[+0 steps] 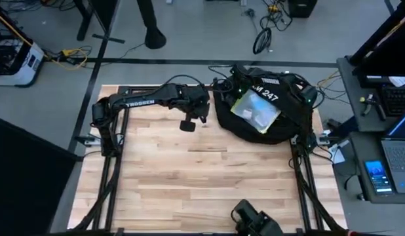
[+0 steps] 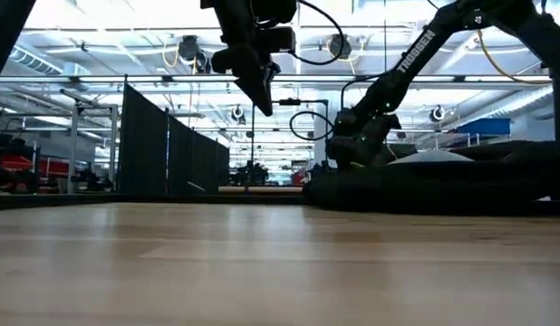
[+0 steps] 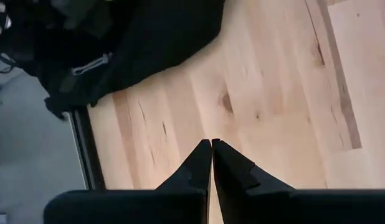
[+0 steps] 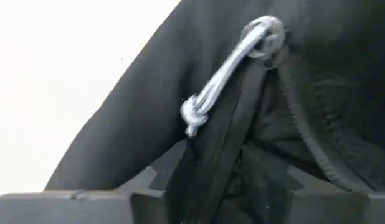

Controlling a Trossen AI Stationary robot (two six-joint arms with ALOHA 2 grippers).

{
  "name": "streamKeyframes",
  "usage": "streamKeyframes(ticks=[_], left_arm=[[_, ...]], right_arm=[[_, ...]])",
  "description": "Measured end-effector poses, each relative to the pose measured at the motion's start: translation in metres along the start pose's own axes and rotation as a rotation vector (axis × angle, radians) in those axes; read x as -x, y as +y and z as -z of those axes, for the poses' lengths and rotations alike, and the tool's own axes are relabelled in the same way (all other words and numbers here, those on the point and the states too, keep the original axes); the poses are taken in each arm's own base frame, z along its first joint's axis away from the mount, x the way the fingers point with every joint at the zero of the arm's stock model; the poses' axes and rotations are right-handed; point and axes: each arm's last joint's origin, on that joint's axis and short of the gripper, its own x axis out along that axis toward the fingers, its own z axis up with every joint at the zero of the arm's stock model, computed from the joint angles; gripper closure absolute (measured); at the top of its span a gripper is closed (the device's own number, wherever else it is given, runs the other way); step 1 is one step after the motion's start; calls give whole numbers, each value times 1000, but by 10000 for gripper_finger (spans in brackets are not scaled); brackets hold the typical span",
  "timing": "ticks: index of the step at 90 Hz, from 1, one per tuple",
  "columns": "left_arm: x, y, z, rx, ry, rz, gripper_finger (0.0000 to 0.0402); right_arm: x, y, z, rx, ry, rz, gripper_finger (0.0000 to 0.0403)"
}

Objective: Unpack backpack
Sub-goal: Close the black backpack

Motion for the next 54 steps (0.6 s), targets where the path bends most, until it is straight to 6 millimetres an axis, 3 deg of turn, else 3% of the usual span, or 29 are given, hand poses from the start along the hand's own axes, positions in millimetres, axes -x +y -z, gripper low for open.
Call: streamKeyframes(ticks=[16, 43, 54], left_arm=[[0, 1, 0, 2, -2, -3, 401], [0, 1, 0, 1, -2, -2, 402], [0, 0, 0, -1, 0, -1, 402]], right_arm=[[7, 44, 2, 79, 73, -63, 390], [40, 152, 10, 215, 104, -138, 401], [41, 192, 14, 239, 76, -172, 401]])
